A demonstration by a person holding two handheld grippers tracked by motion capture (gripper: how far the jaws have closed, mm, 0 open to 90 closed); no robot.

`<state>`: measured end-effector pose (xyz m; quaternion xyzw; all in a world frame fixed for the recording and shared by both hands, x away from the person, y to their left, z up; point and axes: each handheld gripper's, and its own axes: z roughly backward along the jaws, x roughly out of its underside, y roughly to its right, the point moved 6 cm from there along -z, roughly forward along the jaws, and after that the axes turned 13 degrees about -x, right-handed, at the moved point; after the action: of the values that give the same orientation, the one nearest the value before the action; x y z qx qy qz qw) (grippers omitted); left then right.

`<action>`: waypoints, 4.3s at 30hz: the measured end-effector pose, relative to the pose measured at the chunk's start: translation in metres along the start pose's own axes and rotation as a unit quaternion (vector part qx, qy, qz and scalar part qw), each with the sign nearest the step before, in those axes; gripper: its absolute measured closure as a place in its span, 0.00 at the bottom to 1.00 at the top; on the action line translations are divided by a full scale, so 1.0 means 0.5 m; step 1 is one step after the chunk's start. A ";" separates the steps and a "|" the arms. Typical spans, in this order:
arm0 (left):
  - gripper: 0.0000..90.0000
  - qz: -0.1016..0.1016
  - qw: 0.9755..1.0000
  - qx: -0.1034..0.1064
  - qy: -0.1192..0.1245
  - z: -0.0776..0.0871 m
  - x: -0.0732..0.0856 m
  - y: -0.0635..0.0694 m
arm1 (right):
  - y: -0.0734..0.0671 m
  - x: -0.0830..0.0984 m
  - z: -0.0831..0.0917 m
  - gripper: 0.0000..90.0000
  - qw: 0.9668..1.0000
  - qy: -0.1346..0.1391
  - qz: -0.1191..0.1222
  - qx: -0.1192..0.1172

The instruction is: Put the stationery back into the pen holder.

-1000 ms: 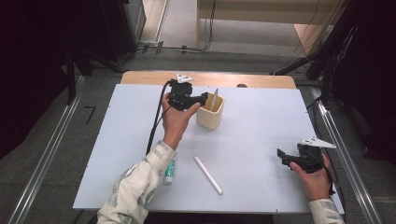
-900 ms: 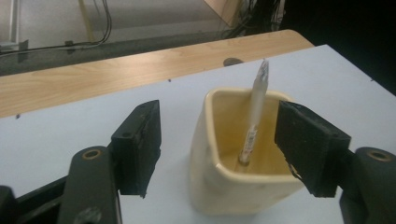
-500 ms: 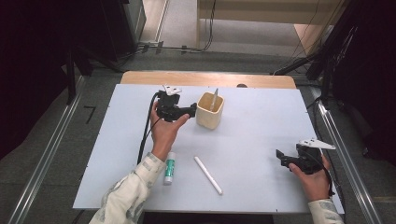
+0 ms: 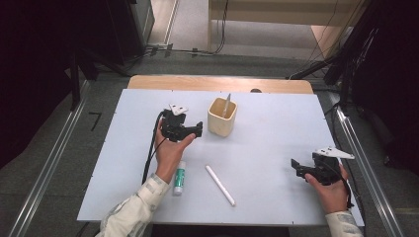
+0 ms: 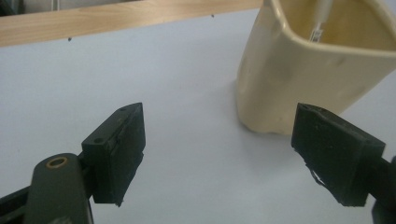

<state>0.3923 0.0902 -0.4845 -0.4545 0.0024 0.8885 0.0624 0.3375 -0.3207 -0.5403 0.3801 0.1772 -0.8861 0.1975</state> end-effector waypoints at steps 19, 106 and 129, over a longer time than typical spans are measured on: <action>0.20 0.002 0.999 -0.018 -0.035 0.036 0.086 -0.025 | -0.004 -0.002 -0.001 0.13 1.000 0.001 0.002 0.000; 0.45 -0.046 0.994 -0.037 -0.091 0.099 0.251 0.018 | -0.006 -0.004 0.006 0.13 1.000 0.007 0.001 -0.003; 0.74 -0.054 0.994 0.015 -0.089 0.096 0.241 0.012 | -0.005 -0.005 0.006 0.13 1.000 0.007 0.001 -0.004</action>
<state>0.2828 0.1005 -0.5540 -0.3723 -0.0145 0.9207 0.1165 0.3361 -0.3192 -0.5363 0.3856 0.1821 -0.8824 0.1988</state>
